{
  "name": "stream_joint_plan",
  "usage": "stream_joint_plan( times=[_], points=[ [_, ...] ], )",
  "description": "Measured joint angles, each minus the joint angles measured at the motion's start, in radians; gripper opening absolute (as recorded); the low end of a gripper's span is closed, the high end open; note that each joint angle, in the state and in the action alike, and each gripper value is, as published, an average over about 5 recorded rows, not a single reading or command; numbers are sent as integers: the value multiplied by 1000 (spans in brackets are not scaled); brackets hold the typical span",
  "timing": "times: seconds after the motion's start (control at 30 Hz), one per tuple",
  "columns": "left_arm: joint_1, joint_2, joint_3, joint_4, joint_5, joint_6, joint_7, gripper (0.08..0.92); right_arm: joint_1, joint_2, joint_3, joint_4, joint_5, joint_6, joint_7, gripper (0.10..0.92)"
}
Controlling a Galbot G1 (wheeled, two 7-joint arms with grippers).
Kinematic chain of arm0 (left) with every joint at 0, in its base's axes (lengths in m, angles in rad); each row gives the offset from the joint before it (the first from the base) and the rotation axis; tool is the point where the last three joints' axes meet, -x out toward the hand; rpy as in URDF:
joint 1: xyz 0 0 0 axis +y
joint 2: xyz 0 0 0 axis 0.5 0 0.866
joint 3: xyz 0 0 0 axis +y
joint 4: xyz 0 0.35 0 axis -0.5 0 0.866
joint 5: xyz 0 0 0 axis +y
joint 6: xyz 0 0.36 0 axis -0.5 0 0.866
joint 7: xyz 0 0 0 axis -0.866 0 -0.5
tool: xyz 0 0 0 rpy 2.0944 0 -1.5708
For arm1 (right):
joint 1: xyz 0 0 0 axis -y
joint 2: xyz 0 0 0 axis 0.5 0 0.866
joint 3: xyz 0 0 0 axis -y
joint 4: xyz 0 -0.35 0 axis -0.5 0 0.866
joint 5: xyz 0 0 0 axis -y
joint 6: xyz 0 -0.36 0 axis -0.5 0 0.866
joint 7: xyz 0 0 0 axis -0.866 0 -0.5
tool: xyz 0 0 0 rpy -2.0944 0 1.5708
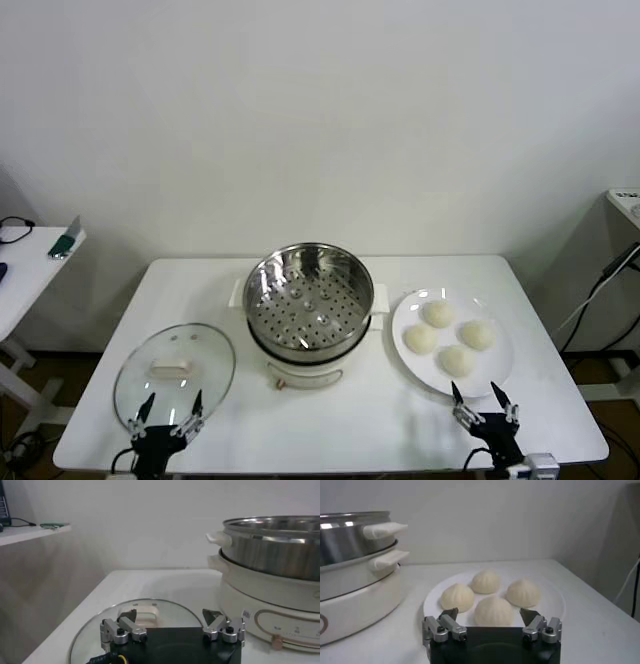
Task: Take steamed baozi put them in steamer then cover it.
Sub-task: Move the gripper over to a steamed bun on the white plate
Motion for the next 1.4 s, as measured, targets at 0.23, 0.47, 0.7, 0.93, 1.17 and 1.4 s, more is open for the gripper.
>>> stream_joint_plan(
  times=[0.23, 0.47, 0.7, 0.93, 1.17, 1.4],
  points=[
    [1, 1, 3, -5, -2, -3, -2, 823, 162, -103, -32, -25, -18, -99, -4, 823],
    [11, 4, 2, -23, -4, -8, -4, 823, 452, -300, -175, -121, -58, -184, -131, 823],
    [13, 4, 7, -36, 5, -9, -1, 823, 803, -503, -461, -263, -172, -166, -440, 823],
    [19, 1, 10, -38, 12, -16, -1, 823, 1212, -597, -843, -433, -303, -48, -796, 823],
    [20, -10, 17, -44, 21, -17, 2, 823, 1564, -598, -1211, -581, -344, 8, -1036, 823],
    [22, -15, 20, -47, 28, -17, 4, 823, 1753, -525, -1448, -711, -330, -8, -1138, 823]
  ],
)
